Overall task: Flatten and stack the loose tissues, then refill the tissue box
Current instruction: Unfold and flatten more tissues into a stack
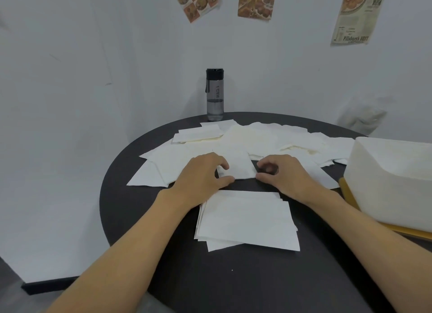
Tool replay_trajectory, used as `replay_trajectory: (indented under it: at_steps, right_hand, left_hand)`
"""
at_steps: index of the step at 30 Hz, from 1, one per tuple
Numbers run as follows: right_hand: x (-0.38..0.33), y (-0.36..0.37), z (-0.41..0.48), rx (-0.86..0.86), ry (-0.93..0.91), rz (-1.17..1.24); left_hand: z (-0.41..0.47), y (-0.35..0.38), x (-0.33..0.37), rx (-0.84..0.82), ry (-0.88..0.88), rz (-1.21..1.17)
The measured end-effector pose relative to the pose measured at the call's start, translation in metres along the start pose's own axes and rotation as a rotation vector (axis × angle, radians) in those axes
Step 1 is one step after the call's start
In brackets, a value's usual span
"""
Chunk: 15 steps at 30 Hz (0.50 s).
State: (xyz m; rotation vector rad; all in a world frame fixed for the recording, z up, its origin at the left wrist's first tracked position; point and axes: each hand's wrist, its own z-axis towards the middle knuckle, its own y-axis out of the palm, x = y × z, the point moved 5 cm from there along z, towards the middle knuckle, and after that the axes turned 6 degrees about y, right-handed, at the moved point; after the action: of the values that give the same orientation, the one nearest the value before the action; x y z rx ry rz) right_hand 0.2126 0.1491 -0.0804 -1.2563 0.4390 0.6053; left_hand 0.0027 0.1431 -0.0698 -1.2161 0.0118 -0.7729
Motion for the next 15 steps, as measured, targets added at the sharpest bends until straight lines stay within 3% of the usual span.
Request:
replay_trajectory:
  at_steps: [7,15]
  right_hand:
    - [-0.0104,0.0041,-0.0005,-0.005,-0.110,0.012]
    - [-0.0057,0.0054,0.0031,0.004,-0.084,0.074]
  left_hand:
    - [0.0061,0.0088,-0.0057,0.005,0.008,0.023]
    - [0.0075,0.0093,-0.0058,0.021,0.014,-0.006]
